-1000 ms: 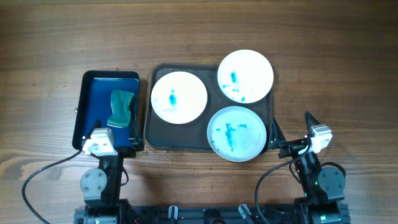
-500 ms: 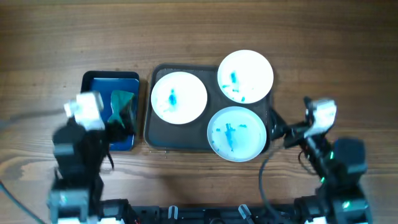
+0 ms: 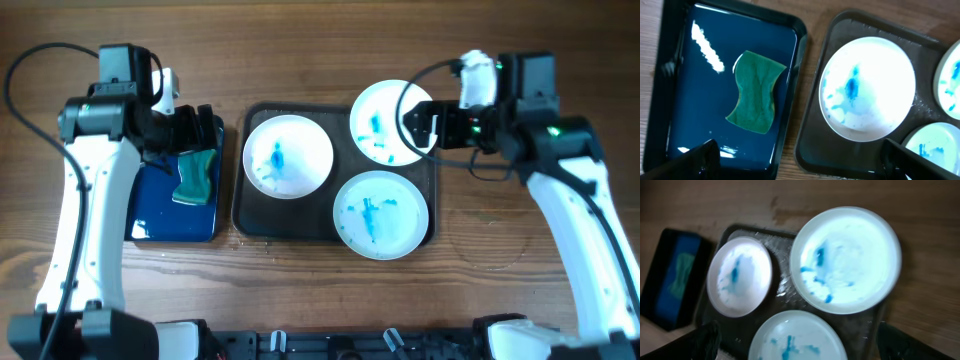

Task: Clean dirty plates on tray and stack at the side

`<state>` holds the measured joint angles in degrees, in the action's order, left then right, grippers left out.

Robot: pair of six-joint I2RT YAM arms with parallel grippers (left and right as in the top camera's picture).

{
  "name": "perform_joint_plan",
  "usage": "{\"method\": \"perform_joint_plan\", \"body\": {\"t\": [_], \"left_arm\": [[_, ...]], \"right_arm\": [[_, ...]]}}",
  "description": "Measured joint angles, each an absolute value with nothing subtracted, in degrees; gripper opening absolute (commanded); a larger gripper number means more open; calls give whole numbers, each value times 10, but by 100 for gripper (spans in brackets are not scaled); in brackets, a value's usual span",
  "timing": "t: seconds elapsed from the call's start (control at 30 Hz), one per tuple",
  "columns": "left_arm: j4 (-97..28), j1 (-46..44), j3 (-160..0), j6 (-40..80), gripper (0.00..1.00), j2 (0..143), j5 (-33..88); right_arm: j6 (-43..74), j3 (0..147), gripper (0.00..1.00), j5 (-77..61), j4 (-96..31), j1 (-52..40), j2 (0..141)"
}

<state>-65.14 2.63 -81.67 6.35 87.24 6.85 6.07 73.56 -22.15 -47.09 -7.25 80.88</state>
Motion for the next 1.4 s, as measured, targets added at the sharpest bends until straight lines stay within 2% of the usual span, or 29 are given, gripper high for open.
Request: {"method": "perform_joint_plan", "body": {"t": [0.13, 0.3, 0.33, 0.63, 0.73, 0.8, 0.87, 0.93, 1.13, 1.27, 1.4], "left_arm": [[-634, 26, -817, 63, 100, 888, 67], [-631, 28, -817, 84, 100, 888, 50], [-634, 29, -817, 94, 100, 888, 42], [-645, 34, -817, 143, 100, 888, -15], [-645, 34, -817, 143, 100, 888, -17], [-645, 34, -817, 143, 100, 888, -19], [-645, 34, -817, 143, 100, 888, -19], [-648, 34, -817, 143, 98, 888, -19], [-652, 34, -802, 135, 80, 888, -19], [-621, 34, -767, 93, 79, 900, -19], [-608, 35, -749, 64, 70, 948, -23]], "right_arm": [[94, 738, 72, -247, -457, -138, 881], [193, 761, 40, -186, -422, -267, 975], [214, 762, 37, -175, -413, -281, 990], [302, 766, 27, -124, -337, -306, 1120], [318, 767, 18, -121, -313, -306, 1158], [332, 767, 15, -120, -295, -306, 1170], [345, 767, 4, -119, -283, -306, 1178], [352, 768, 4, -120, -272, -306, 1182], [354, 775, 4, -124, -271, -306, 1190], [354, 775, 4, -124, -271, -306, 1190], [350, 775, 4, -124, -269, -306, 1190]]}}
